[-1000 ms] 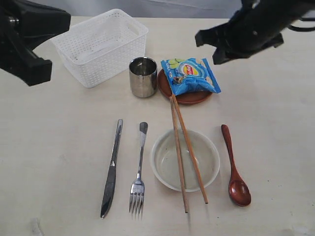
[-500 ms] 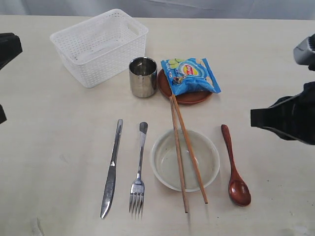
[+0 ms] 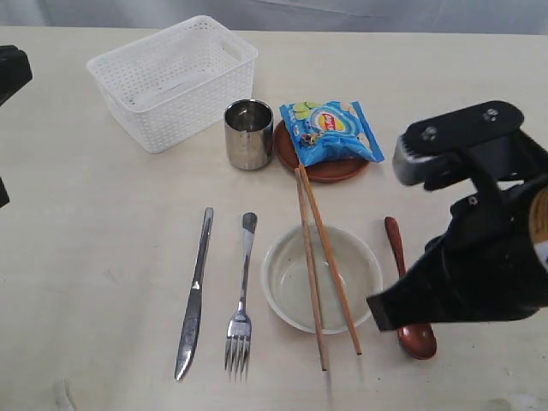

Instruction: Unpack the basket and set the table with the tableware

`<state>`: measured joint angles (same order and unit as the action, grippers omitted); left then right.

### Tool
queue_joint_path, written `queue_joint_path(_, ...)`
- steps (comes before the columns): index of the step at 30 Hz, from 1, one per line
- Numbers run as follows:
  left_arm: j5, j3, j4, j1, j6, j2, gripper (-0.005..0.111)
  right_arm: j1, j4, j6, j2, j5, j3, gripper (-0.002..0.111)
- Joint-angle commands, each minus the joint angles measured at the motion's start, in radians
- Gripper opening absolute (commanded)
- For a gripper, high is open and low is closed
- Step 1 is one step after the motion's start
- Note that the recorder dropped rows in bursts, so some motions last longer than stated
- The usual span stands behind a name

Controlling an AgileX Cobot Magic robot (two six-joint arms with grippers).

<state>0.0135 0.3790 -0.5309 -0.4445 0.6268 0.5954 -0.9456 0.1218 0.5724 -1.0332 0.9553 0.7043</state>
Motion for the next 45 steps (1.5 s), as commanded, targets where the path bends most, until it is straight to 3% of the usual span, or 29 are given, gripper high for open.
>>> queue_joint_path(1,-0.014,-0.003,0.003,0.002,0.003,-0.007,0.0,-0.23,0.321,0.249,-0.101,0.262,0.062,0.0)
queue_joint_path(7,-0.038,-0.003,0.001,0.002,0.001,-0.007,0.0,-0.263,0.285,0.477,-0.131,-0.021,0.09,0.0)
queue_joint_path(11,-0.042,-0.003,0.001,0.002,0.001,-0.007,0.0,-0.263,0.278,0.572,-0.144,-0.079,0.097,0.004)
queue_joint_path(15,-0.042,-0.003,0.001,0.002,-0.037,-0.007,0.0,-0.263,0.264,0.575,-0.187,-0.06,0.157,0.034)
queue_joint_path(17,-0.042,-0.003,0.001,0.002,-0.052,-0.007,0.0,-0.263,0.264,0.583,-0.22,-0.04,0.197,0.056)
queue_joint_path(19,-0.042,-0.003,0.001,0.002,-0.052,-0.007,0.0,-0.263,0.264,0.597,-0.263,0.007,0.237,0.067)
queue_joint_path(26,-0.042,0.003,0.0,0.002,-0.065,-0.007,0.0,-0.252,0.262,0.618,-0.408,0.109,0.32,0.066)
queue_joint_path(30,-0.042,0.002,0.0,0.002,-0.078,-0.019,0.0,-0.188,0.215,0.625,-0.445,0.099,0.32,0.067)
queue_joint_path(35,-0.038,0.002,0.0,0.002,-0.078,-0.037,0.0,-0.102,0.105,0.496,-0.467,0.002,0.318,0.067)
queue_joint_path(45,-0.037,0.002,0.0,0.002,-0.078,-0.037,0.0,-0.092,0.092,0.366,-0.62,0.043,0.318,0.067)
